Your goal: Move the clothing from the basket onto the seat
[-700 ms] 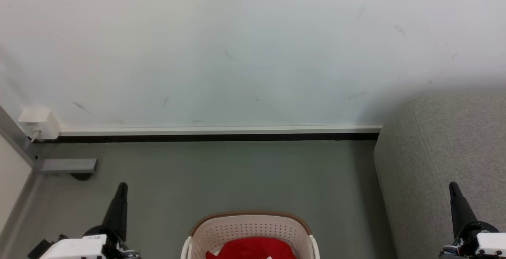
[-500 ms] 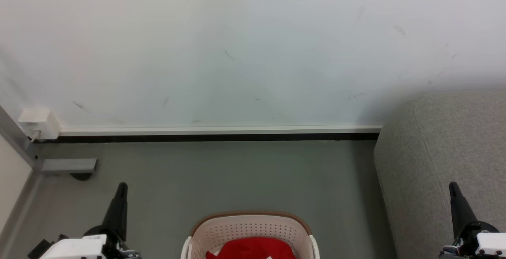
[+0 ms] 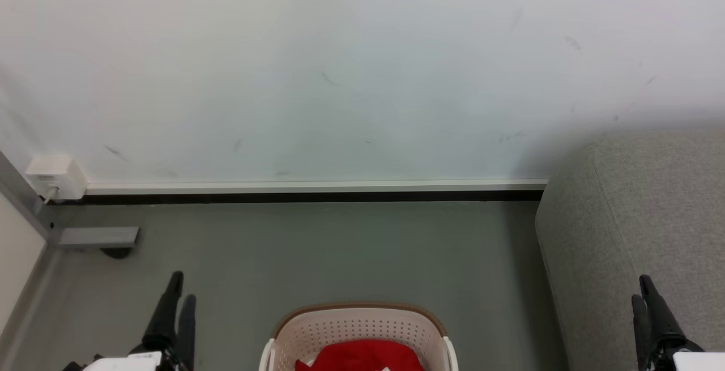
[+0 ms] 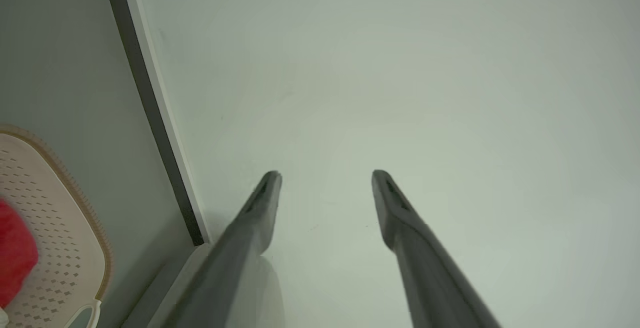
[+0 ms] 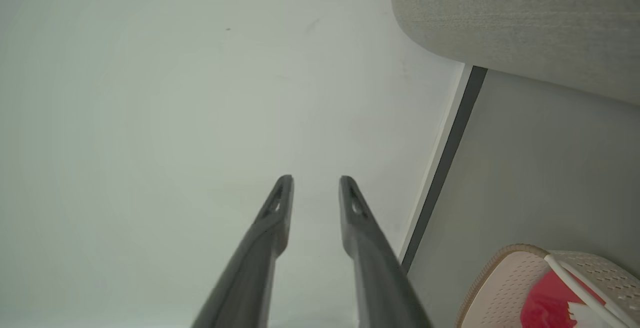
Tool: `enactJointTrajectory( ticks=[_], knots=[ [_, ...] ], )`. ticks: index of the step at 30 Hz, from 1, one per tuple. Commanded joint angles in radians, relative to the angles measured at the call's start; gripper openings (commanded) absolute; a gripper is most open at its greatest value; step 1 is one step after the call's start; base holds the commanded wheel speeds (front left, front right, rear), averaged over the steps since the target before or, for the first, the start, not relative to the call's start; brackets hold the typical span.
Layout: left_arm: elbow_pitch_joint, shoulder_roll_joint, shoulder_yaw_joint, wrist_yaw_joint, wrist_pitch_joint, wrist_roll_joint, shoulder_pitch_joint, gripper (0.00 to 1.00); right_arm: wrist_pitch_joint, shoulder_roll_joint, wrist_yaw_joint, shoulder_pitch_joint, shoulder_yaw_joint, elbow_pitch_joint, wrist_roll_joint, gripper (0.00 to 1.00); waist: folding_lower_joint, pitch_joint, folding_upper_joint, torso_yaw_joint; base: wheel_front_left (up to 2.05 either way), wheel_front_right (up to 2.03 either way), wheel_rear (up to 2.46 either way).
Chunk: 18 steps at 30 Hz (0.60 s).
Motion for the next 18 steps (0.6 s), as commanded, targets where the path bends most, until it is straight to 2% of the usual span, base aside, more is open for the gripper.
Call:
enactJointTrajectory(
  ticks=[1,10,18],
  knots=[
    [-0.015,0.003,-0.007,-0.003,-0.009,0.003,-0.02,1.0,-0.011,-0.008,0.0,-0.017,0.003,-0.02,-0.005,1.0,0.0,0.0,0.0,0.0,0.0,0.0,0.0],
    [-0.007,0.004,-0.039,-0.001,-0.053,0.026,-0.025,1.0,-0.056,-0.01,0.0,-0.005,0.02,-0.035,-0.082,1.0,0.0,0.001,0.0,0.0,0.0,0.0,0.0],
    [-0.015,0.005,-0.061,0.014,-0.089,0.093,-0.027,1.0,-0.092,-0.011,0.0,0.004,0.03,-0.064,-0.254,1.0,0.0,0.002,0.0,0.0,0.0,0.0,0.0]
  ],
)
